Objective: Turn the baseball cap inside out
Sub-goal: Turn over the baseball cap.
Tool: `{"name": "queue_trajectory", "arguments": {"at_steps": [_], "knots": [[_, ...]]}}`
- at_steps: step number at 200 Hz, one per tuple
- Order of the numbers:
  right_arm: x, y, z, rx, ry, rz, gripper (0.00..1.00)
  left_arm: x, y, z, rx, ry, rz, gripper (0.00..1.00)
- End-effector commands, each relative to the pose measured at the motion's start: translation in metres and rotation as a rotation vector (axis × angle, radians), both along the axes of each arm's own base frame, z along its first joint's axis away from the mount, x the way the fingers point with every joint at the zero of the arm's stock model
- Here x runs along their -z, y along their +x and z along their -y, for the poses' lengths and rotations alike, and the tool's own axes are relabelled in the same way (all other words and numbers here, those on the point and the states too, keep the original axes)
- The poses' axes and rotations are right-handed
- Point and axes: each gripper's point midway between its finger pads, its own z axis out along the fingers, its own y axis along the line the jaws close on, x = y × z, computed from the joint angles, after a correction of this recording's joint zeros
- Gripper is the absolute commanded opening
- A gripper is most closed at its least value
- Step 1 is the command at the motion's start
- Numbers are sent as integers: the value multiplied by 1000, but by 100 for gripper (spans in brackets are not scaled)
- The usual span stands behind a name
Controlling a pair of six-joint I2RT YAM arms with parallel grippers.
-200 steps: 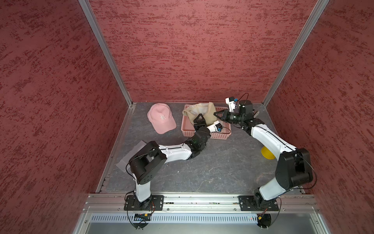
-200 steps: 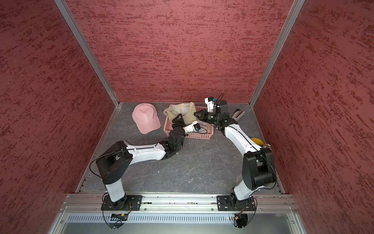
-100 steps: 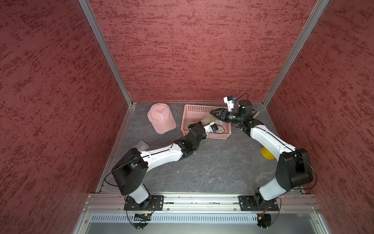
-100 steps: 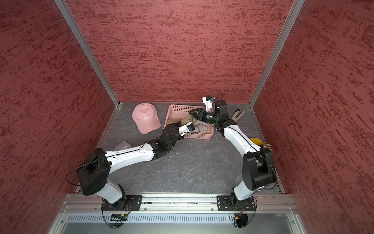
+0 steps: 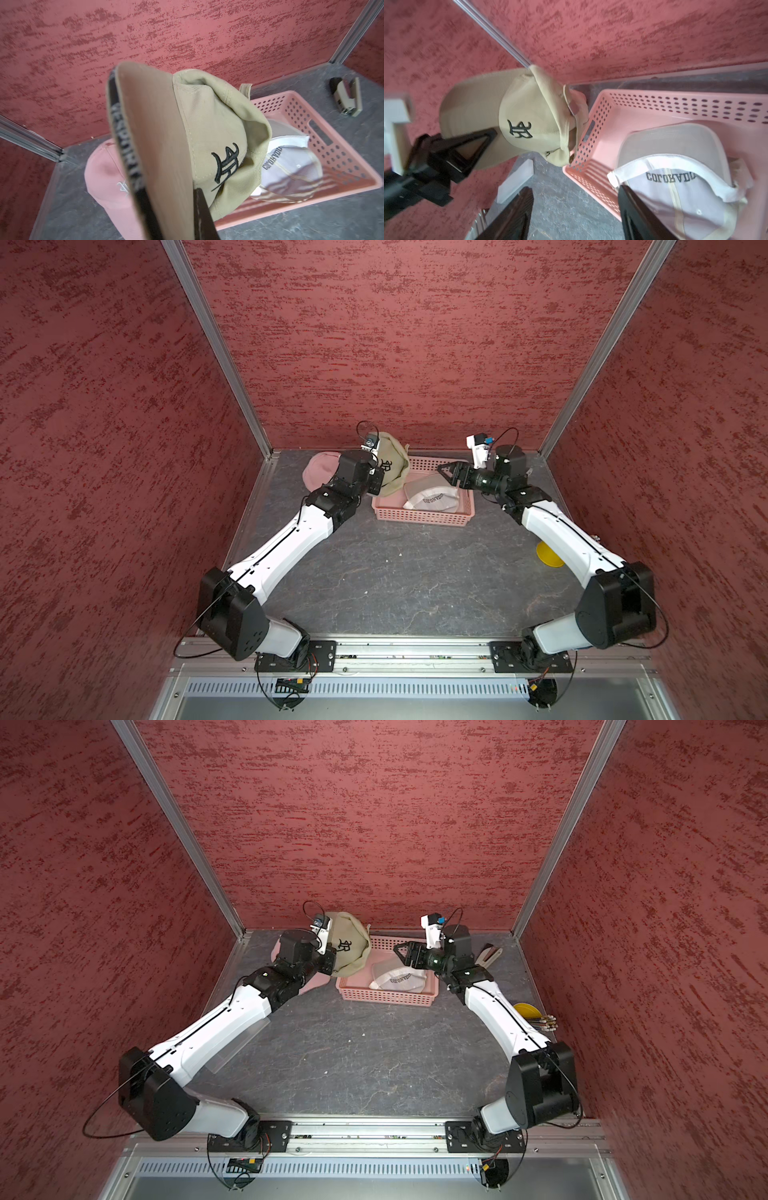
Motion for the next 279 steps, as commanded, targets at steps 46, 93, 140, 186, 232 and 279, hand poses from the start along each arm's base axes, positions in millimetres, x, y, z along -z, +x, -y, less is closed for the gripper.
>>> {"name": "queue_trajectory", "arguments": {"at_steps": [46, 93, 140, 186, 232, 279], "knots": [[20, 27, -41, 64, -130, 36, 70, -7, -19, 23, 56, -157, -90, 0], [49, 48, -47, 50, -147, -38, 28, -19, -34, 24, 89, -202, -88, 0], [103, 54, -16, 47, -148, -139, 16, -53, -59, 16, 181, -417, -105, 0], [121, 53, -34, -64, -108, -142, 32, -79, -91, 49, 453, -714, -243, 0], [114, 41, -57, -189, -54, -124, 54, -119, -83, 26, 460, -956, -177, 0], [81, 10, -34, -142, -98, -37, 67, -94, -49, -36, 80, -884, -105, 0]]}}
